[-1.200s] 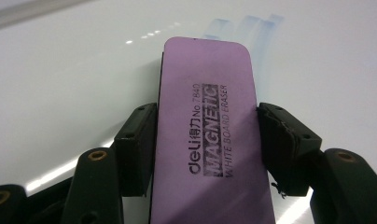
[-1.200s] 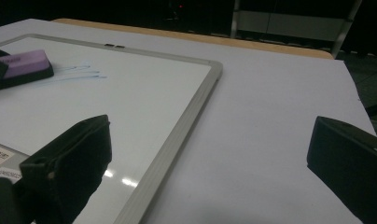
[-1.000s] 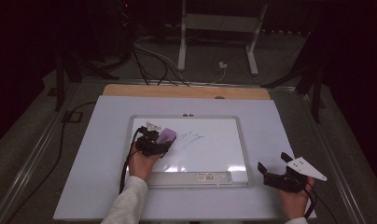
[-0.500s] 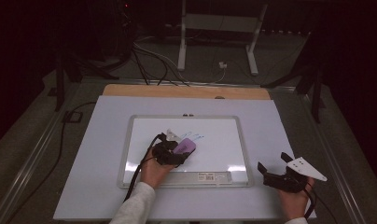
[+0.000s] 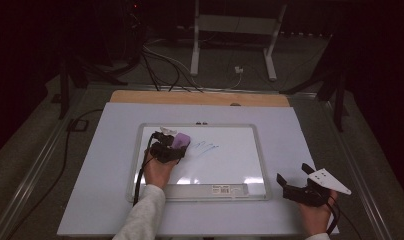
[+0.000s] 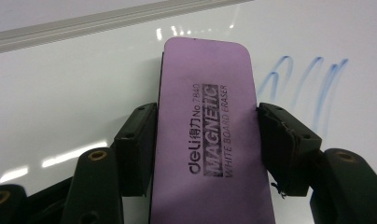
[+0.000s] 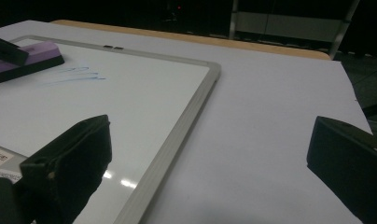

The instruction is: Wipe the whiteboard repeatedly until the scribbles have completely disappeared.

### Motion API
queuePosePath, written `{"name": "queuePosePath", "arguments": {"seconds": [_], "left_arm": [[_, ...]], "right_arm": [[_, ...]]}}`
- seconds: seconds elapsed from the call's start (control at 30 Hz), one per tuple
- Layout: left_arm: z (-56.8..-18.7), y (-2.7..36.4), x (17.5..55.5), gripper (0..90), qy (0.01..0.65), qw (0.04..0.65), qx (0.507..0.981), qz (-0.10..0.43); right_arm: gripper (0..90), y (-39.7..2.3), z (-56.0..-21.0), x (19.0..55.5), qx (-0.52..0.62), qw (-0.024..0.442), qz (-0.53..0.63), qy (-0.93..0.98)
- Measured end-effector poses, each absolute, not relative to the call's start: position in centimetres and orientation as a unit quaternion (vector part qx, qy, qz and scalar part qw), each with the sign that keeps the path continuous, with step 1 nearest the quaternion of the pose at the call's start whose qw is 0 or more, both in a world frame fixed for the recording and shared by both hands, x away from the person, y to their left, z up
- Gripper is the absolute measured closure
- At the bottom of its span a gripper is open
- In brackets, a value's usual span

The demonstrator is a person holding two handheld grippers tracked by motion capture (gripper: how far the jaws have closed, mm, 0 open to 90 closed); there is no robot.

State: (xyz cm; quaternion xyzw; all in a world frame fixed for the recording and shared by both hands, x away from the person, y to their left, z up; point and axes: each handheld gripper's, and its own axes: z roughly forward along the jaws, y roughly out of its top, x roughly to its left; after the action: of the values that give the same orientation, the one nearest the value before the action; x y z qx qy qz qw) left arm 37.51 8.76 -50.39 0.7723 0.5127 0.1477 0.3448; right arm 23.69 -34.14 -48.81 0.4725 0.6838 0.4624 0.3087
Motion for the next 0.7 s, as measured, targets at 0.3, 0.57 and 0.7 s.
{"name": "queuePosePath", "arguments": {"seconds": [0.3, 0.57, 0.7], "left_arm": [[-50.2, 4.8, 35.5, 41.8, 0.418, 0.357, 0.83, 0.095], [-50.1, 4.6, 36.2, 41.9, 0.436, 0.349, 0.822, 0.109], [-50.1, 6.1, 37.5, 41.9, 0.478, 0.338, 0.799, 0.135]], "right_arm": [[0.7, -34.0, -48.8, 23.7, 0.47, 0.308, 0.463, 0.685], [0.7, -34.1, -48.8, 23.6, 0.471, 0.308, 0.464, 0.684], [0.6, -34.3, -48.7, 23.6, 0.473, 0.309, 0.465, 0.682]]}}
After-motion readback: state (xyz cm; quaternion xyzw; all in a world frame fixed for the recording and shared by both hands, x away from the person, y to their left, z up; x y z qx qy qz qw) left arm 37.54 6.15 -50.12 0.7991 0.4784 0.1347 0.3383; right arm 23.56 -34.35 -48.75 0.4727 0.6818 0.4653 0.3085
